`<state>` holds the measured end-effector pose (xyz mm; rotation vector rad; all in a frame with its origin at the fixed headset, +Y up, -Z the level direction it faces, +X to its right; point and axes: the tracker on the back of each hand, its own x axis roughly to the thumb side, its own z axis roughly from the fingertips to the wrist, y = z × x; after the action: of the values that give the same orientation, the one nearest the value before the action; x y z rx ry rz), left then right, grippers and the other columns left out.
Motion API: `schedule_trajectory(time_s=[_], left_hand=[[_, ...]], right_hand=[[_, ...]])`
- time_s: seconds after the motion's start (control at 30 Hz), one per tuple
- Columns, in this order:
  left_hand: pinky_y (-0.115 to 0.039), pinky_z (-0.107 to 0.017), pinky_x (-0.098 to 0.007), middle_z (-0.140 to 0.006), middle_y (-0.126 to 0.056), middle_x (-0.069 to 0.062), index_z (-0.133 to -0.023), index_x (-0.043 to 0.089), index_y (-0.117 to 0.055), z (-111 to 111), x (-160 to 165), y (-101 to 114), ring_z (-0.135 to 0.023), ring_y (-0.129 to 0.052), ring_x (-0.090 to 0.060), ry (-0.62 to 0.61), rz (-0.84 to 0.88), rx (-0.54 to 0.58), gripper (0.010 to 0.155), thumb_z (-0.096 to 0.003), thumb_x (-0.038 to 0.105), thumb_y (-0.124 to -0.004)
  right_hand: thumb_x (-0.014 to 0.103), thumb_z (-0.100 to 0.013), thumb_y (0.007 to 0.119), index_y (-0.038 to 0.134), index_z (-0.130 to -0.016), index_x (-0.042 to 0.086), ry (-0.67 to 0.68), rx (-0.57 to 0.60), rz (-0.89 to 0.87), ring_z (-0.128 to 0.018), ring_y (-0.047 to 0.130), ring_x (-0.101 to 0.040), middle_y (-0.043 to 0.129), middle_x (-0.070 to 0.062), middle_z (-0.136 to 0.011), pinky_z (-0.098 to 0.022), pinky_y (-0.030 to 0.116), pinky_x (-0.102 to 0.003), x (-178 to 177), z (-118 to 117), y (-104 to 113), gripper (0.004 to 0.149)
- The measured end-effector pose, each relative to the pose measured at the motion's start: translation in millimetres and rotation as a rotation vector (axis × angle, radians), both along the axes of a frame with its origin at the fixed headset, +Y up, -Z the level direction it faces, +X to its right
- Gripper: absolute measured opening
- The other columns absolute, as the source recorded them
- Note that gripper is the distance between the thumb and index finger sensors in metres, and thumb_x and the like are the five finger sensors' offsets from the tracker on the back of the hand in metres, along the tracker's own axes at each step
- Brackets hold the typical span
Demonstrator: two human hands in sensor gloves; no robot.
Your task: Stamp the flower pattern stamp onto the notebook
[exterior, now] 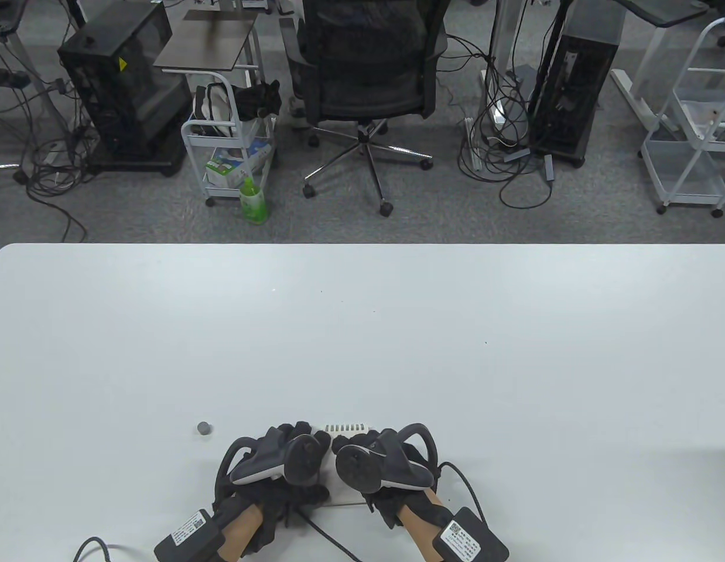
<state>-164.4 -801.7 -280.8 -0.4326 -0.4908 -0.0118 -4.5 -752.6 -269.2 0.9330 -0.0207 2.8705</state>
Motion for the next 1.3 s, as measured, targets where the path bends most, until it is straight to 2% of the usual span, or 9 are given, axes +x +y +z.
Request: schedule_trajectory(time_s=[0.67, 1.3], left_hand=[[-0.041, -0.068, -0.064, -0.113, -0.024, -0.016, -0.107, 0.026, -0.030, 0.0, 0.0, 0.0, -0.102, -0.030, -0.045, 0.000, 0.000, 0.000, 0.089, -0.0359, 0.065, -0.064], [-0.039, -0.068, -0.064, -0.113, -0.023, -0.016, -0.107, 0.026, -0.028, 0.6, -0.2, -0.4, -0.102, -0.029, -0.045, -0.001, -0.006, 0.000, 0.089, -0.0361, 0.065, -0.063]], right_hand=[[0.024, -0.040, 0.083, 0.082, -0.085, 0.015, 0.014, -0.009, 0.017, -0.048, 0.105, -0.032, 0.093, -0.018, -0.068, -0.047, 0.083, -0.054, -7.8, 1.7, -6.2, 0.046], [0.024, -0.040, 0.082, 0.083, -0.084, 0.017, -0.008, -0.033, -0.008, -0.048, 0.106, -0.032, 0.093, -0.019, -0.067, -0.048, 0.084, -0.053, -8.0, 0.7, -10.6, 0.045]])
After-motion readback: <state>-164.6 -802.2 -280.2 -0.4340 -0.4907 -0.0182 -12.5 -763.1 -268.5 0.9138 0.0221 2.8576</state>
